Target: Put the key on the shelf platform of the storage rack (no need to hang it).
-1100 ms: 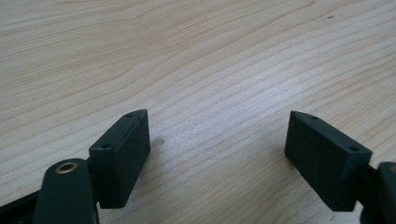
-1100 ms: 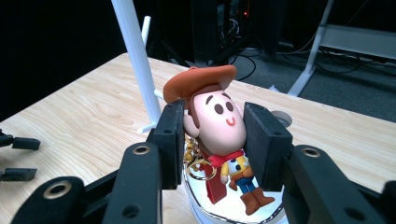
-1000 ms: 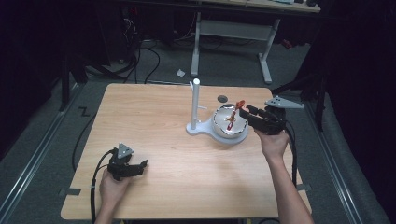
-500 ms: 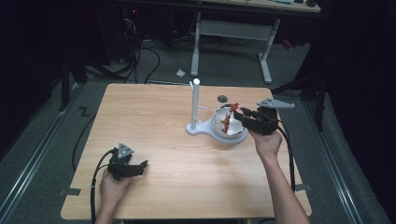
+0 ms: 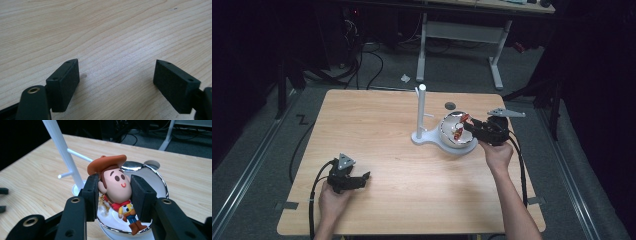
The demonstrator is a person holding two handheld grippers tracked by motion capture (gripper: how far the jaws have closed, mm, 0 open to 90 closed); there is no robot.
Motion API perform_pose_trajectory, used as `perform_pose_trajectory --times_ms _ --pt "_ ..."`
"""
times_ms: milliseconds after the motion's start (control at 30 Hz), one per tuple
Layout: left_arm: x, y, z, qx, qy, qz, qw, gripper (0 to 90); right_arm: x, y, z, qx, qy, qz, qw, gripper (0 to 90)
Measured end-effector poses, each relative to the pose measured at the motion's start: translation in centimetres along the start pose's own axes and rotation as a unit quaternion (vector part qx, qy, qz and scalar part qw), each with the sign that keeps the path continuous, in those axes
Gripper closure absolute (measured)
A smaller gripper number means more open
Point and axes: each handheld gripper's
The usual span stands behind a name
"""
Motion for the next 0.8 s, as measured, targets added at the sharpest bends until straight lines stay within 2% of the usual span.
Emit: perform_pose_trajectory --times_ms 100,300,433,800 --pt "0.0 0.0 0.0 0.0 0.0 0.0 1.0 21.5 0.0 0.3 0.0 0.001 -0.004 -0.005 1.0 60.8" --pt "0.0 0.0 0.0 -0.001 0.0 0.001 1.0 21.3 0.5 1.7 -0.1 -0.007 0.004 -0.023 0.9997 60.8" --pt "0.0 0.0 0.0 -0.001 0.0 0.001 1.0 21.2 0.7 2.6 -0.3 -0.007 -0.002 -0.035 0.9993 60.7" --pt "0.0 0.0 0.0 -0.001 0.0 0.0 1.0 21.1 1.7 4.8 0.4 -0.004 0.017 -0.056 0.9982 60.6"
Point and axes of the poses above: each handheld gripper's, and its own axes: y roughly forward along the jaws, x roughly out of its underside, z roughly to its right, and after that the axes turned 11 degrees about -y, right-handed
